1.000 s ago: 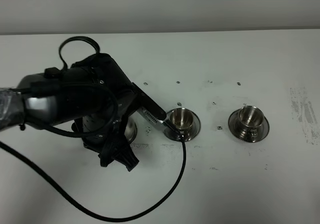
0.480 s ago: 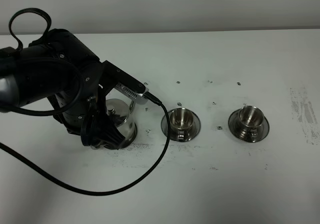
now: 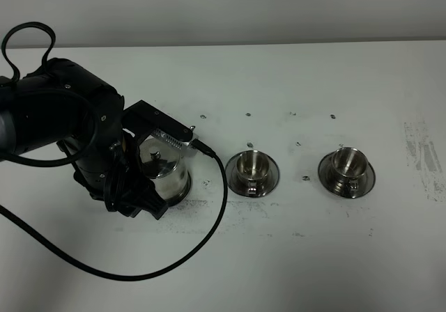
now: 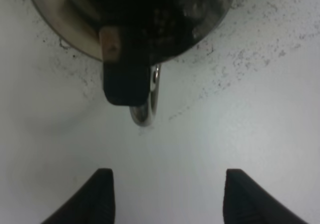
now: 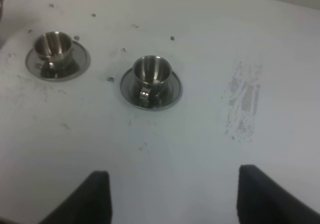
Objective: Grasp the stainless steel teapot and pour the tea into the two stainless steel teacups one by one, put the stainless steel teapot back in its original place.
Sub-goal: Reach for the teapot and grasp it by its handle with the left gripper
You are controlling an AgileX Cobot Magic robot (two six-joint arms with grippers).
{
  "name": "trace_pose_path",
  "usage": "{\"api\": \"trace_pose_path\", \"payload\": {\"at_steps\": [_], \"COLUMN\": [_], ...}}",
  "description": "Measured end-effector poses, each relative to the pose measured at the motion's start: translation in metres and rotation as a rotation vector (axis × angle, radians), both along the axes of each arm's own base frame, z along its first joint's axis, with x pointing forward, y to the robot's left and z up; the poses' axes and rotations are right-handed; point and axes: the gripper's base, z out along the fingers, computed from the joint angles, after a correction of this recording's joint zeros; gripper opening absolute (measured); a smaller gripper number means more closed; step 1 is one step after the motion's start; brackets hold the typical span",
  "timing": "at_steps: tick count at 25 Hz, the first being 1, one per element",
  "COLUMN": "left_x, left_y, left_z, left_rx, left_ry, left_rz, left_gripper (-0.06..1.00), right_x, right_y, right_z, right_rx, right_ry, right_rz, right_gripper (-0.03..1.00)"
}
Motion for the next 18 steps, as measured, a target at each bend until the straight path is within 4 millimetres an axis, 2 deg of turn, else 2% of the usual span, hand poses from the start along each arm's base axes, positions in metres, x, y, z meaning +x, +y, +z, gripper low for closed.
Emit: {"api": "trace_pose_path", "payload": {"at_steps": [10,18], "left_x": [0.006,0.009], "left_y": [0.002,-0.001], "left_z": [-0.001,-0.018], "left_rx": [-0.018,-0.003], "left_ry": [-0.029,0.012], "left_rz": [-0.040,-0.052], "left_gripper": [0.47,0.47], "right_x": [0.000,0.000], "right_y": [0.000,0.000], "right_z": [0.000,0.000], "right_rx": [0.000,0.000], "right_ry": [0.000,0.000], "right_rz": [0.000,0.000], "right_gripper": [0.52,0.52]}}
